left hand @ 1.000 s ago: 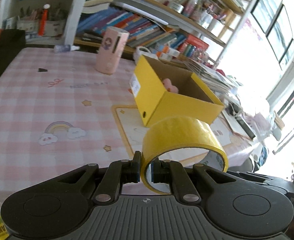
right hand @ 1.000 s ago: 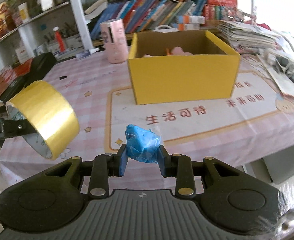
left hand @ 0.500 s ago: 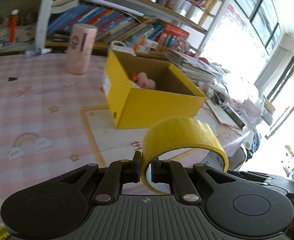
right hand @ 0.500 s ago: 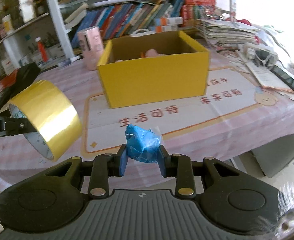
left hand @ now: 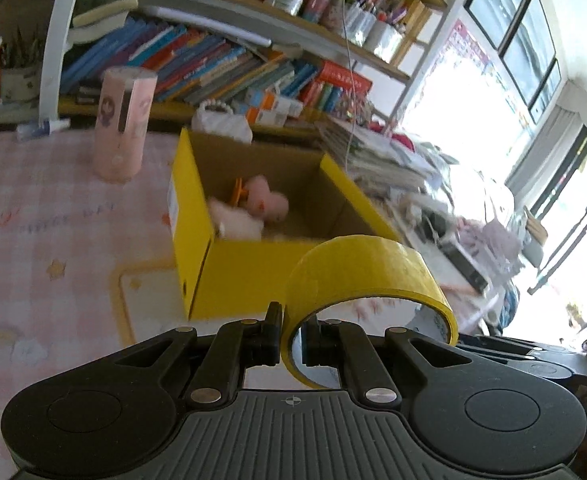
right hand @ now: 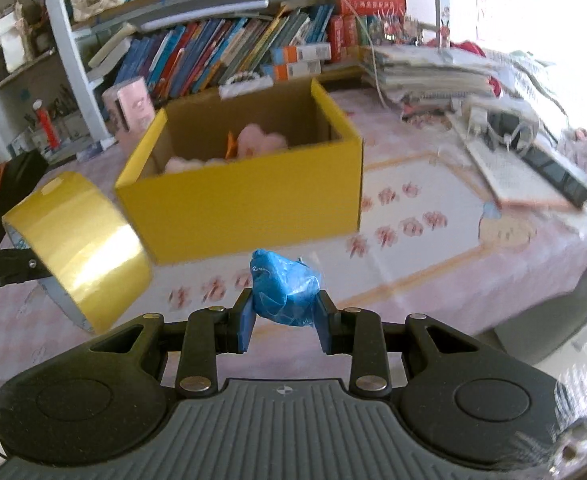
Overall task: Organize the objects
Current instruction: 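Carry tape roll in left tool and blue cloth in right tool to the box, then lower both tools into the box and open them, releasing tape and cloth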
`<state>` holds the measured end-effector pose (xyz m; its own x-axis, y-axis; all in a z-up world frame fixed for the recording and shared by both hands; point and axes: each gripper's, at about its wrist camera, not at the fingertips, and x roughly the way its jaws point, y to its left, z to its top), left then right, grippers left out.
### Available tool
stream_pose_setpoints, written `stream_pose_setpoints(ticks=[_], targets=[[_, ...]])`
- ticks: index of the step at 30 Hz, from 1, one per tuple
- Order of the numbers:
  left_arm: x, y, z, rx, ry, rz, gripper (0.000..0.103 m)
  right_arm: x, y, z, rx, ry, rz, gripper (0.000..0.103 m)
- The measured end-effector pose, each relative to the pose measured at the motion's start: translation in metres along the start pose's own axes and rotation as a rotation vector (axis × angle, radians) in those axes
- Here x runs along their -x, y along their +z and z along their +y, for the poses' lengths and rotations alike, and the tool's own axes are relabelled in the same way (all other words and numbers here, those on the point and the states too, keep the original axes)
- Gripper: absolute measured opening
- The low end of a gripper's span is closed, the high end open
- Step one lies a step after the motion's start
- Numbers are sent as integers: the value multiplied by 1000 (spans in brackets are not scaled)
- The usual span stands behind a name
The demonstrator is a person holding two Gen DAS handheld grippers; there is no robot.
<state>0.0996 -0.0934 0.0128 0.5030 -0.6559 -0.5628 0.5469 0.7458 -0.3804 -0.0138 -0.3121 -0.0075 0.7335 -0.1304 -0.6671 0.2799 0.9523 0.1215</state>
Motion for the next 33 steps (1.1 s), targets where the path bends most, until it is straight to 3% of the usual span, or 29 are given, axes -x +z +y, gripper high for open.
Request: stream_pose_setpoints(ticks=[7,14,26,33], targets=[[-36,50,-15,-18,71,-105,8,-24,66,-16,66,60,-120,29],[-82,79,-15,-6,173,-107,8,-71,107,-16,156,133,-135,29],[-141,72,-8,-24,333,12,8,-157,119,0,380,182,6,29],[-156,69,-11,-61,375,40,9,-180,116,-2,405,220,93,29]])
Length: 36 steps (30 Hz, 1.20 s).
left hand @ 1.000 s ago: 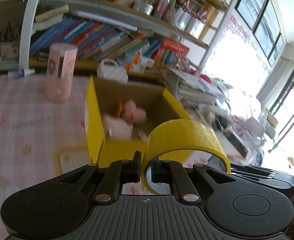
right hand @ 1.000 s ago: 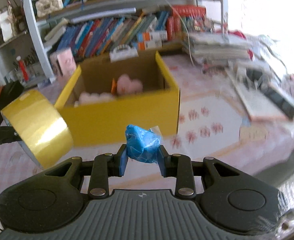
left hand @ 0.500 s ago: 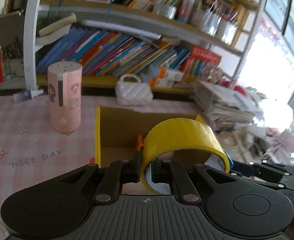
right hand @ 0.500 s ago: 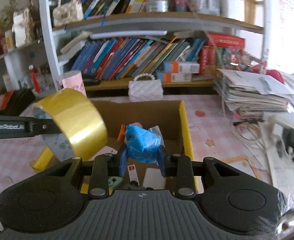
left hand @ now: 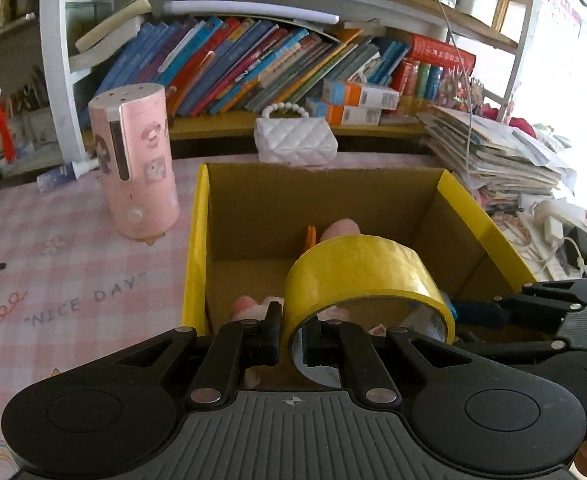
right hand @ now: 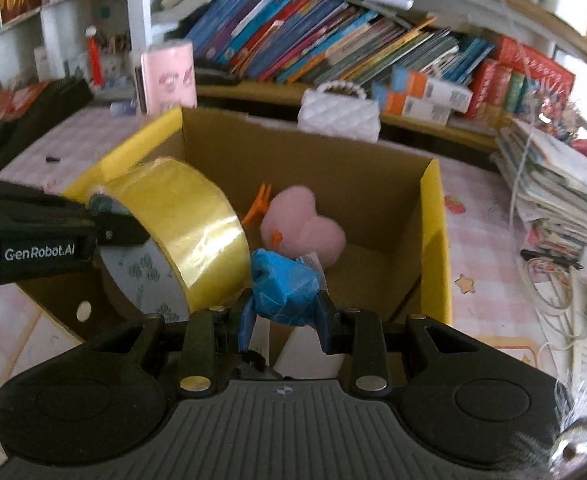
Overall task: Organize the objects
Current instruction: 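Lower both tools into the box and open them, releasing tape and cloth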
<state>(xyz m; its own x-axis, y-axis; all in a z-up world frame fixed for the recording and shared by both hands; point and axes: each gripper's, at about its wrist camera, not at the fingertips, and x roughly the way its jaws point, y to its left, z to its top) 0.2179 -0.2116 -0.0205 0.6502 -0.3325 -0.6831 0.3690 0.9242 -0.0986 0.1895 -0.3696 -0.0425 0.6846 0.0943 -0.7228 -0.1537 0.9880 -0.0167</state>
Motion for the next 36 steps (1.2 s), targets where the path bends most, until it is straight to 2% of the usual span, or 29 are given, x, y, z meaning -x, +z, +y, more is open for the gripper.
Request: stream_pose_setpoints(ticks=[6,12,15,18,20,23,30,36], targets=[[-3,1,-5,-31,37,-5,10,-10,3,-6,-19,43,59,28],[-2,0,-5,-21,46,-17,12,-17,5,-6,-15,56,87,28],[0,-1,-5,-18,35,-17,19,-19,5,-7,-18,59,90,29],[6,-4,-5,-3,16,-30,32,-18,5,-7,-25,59,88,29],[14,-6,-7,-3,7,-53,53,-15,4,-7,-44,66,86,31],[33,-8,-9,-14,-4,-100,68,-7,2,-7,-66,58,76,33],[83,-16,5,15,8,-188,82,25,-5,-4,-133,15,25,37],[127,-31,27,50,36,-243,92,52,-15,6,-176,-86,-32,57]])
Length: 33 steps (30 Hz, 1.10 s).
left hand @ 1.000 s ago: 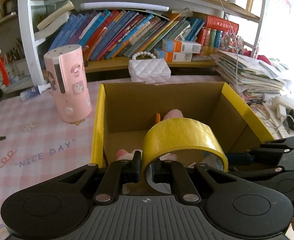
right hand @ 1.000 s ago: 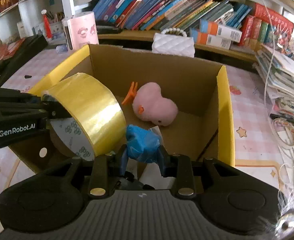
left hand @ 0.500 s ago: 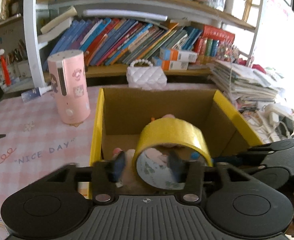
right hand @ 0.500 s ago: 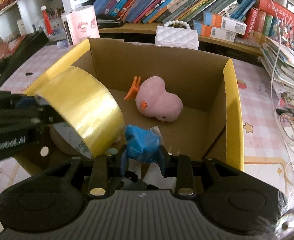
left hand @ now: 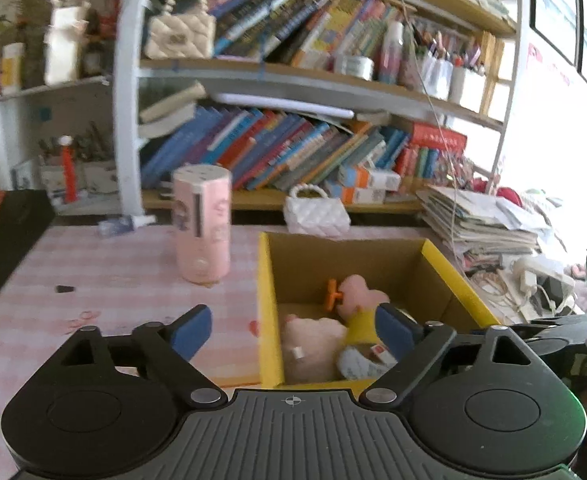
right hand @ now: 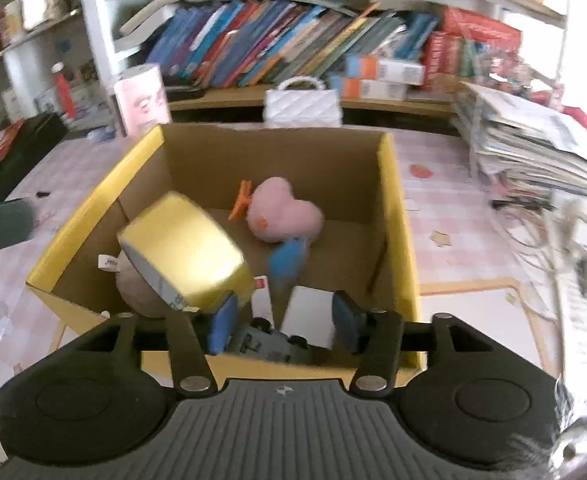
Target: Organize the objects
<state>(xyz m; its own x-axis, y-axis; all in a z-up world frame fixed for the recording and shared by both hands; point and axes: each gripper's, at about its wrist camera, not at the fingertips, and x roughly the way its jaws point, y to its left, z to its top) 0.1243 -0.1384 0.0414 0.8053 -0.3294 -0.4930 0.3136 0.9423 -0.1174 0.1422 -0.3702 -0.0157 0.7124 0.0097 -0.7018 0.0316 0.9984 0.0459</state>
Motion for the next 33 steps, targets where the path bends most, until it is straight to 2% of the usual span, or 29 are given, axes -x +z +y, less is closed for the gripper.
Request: stream_pose_setpoints(ticks=[1,6,14,24,30,33], targets=[[5,-1,4,7,5,-6,93,5,-2,1,-3,-8,-15,63],[30,-10,27,56,38,-10,95,31,-12,17,15,-82,-79,65],[71,-32,55,113,96,-14,96,74,-38,61,-5,-87,-169,71],[106,-66,74,113,168,42,99,105,-83,121,-75,-42,-154,91],[114,-87,77,94,201,95,100,114,-107,159,29,-53,-158,100],[118,-94,78,86,213,104,100,113,-115,171,64,-93,-150,102]])
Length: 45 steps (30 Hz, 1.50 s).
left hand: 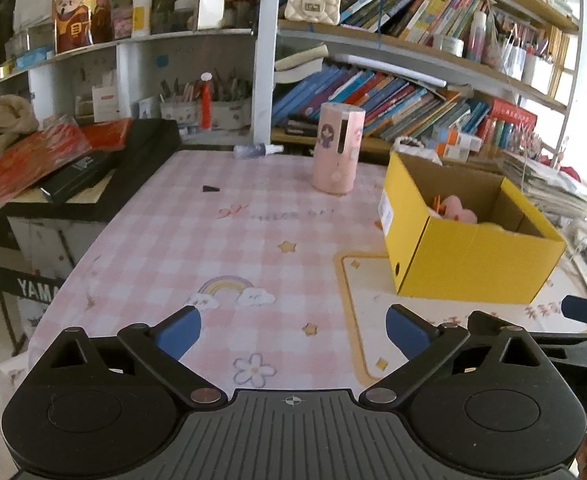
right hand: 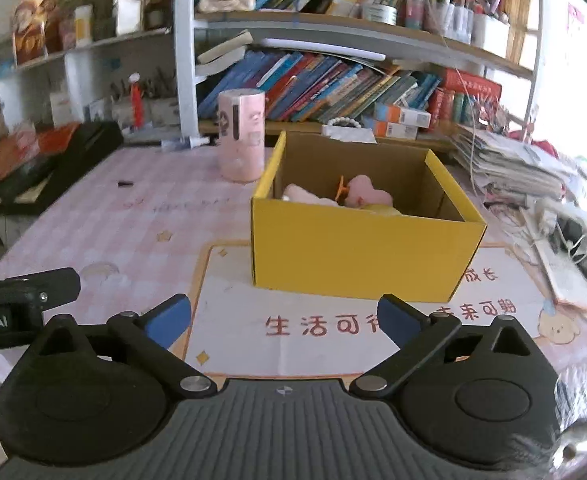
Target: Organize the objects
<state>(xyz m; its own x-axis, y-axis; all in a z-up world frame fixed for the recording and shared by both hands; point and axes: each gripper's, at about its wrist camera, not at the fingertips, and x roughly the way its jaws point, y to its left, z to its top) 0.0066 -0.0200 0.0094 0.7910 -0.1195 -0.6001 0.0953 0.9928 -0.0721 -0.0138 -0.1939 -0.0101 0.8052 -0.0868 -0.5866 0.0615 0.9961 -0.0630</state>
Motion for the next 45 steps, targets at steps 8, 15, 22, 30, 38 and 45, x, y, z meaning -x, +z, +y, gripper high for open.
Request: stream_pose_setpoints(ticks=[8,15,22,30,38,45], targets=[[8,-9,4,2,33,-6,100,6,-12,11,-12,-37,19,102],[8,-14,3,11,46,9,100,9,-18,14,-35,-82,29,102],[9,-17,1,11,67,14,100,10,-22,14,-39,-107,36,102],[8,-18,3,23,98,29,102,10,-24,14,-39,-112,41,102],[9,-18,3,26,118,28,103,10,-24,15,-41,-108,45,102],[9,-18,3,25,125,30,103,11,-24,17,-43,-115,49,102]])
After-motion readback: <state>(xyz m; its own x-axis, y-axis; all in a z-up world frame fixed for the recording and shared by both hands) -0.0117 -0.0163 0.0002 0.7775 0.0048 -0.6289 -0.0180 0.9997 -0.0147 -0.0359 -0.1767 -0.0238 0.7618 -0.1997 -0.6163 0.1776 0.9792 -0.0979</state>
